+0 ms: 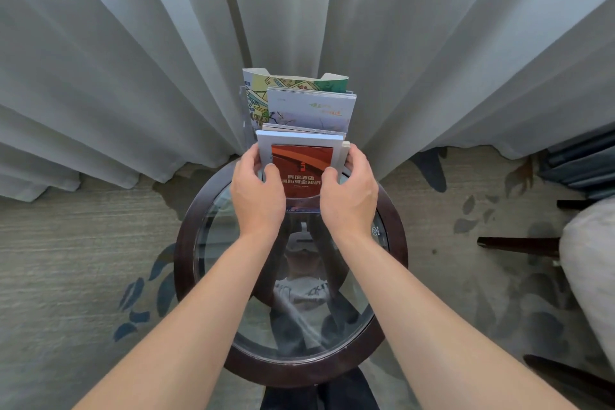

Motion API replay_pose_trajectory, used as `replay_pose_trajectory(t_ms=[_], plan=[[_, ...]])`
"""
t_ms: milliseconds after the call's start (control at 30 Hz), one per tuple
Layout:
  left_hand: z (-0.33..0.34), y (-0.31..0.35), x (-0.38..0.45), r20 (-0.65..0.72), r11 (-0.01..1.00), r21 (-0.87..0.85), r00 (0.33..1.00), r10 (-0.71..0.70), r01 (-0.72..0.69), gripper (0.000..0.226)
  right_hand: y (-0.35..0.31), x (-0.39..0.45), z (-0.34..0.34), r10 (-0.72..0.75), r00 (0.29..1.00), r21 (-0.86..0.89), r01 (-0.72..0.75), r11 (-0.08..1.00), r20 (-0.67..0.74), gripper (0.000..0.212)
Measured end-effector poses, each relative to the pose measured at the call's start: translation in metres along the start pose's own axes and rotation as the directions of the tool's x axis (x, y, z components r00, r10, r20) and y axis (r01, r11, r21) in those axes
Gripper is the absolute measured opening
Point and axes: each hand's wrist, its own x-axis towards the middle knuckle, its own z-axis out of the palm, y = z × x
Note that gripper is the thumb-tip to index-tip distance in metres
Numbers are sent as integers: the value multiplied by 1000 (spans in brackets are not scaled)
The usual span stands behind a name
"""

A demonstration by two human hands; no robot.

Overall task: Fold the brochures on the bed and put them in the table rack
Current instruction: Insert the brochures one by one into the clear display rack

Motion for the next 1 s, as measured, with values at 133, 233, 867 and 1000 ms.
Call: replay_pose_trajectory(t_ms=[133,233,867,1000], plan=[[-3,2,5,38,1000,25,999,-11,10,36,-6,2,-3,32,999,24,-32,999,-19,47],[-2,11,13,78,996,51,994,-74,70,31,-14,5,-1,41,999,26,-40,999,-11,49],[-20,68,58,326,612,732,943,71,-299,27,-24,20,-4,-128,991,-311,111,944,-36,50],[-20,71,59,333,634,716,941,60,-293,27,-26,19,-5,-140,990,-300,127,946,-22,50]])
